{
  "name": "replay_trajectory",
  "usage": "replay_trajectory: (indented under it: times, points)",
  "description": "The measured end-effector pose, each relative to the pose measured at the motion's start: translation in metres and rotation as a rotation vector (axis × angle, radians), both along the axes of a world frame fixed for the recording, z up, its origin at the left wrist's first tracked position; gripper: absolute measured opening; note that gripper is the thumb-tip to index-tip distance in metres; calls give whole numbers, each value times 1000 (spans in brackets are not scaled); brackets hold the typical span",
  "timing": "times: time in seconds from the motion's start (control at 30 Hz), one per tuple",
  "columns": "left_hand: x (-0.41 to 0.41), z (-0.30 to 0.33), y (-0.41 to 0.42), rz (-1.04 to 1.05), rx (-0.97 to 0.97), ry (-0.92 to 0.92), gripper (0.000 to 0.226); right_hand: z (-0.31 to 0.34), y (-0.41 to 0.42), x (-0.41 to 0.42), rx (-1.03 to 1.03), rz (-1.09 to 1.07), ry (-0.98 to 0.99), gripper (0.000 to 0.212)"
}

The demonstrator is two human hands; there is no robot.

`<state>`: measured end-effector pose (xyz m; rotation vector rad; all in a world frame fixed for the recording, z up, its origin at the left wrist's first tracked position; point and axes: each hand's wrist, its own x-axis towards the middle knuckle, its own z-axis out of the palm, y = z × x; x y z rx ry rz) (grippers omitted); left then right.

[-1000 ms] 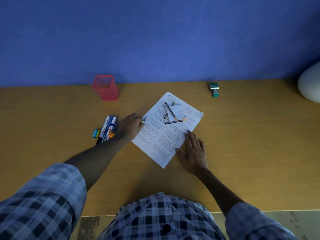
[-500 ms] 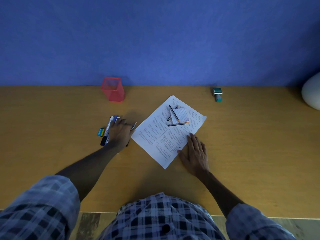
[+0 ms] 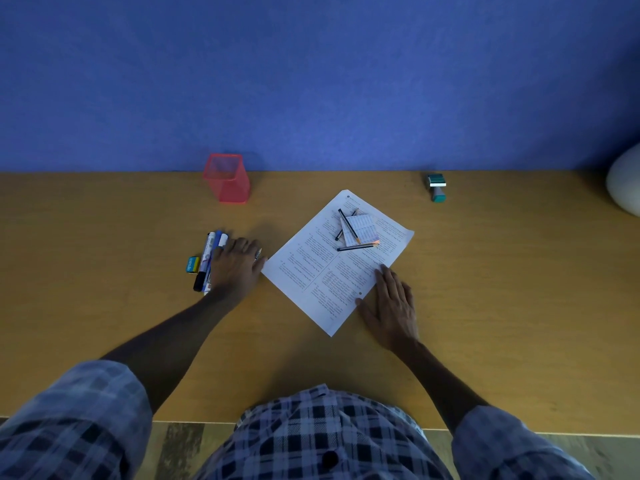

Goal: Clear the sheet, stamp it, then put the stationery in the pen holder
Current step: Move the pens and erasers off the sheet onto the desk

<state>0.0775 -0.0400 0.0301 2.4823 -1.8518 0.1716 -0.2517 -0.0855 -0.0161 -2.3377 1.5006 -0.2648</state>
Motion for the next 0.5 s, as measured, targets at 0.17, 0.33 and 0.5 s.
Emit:
replay_trajectory:
  times: [0.17,0.33,0.5]
  points:
    - [-26,4,-32,-148,-6,32,45,3,1,0,-16,0,-9,78]
    - [-58,8,-69,-357,-36,71,55,1,1,0,-7,-2,-4,79]
    - [-84,-2,-104,-605,32,89,66,1,1,0,7,-4,-19,78]
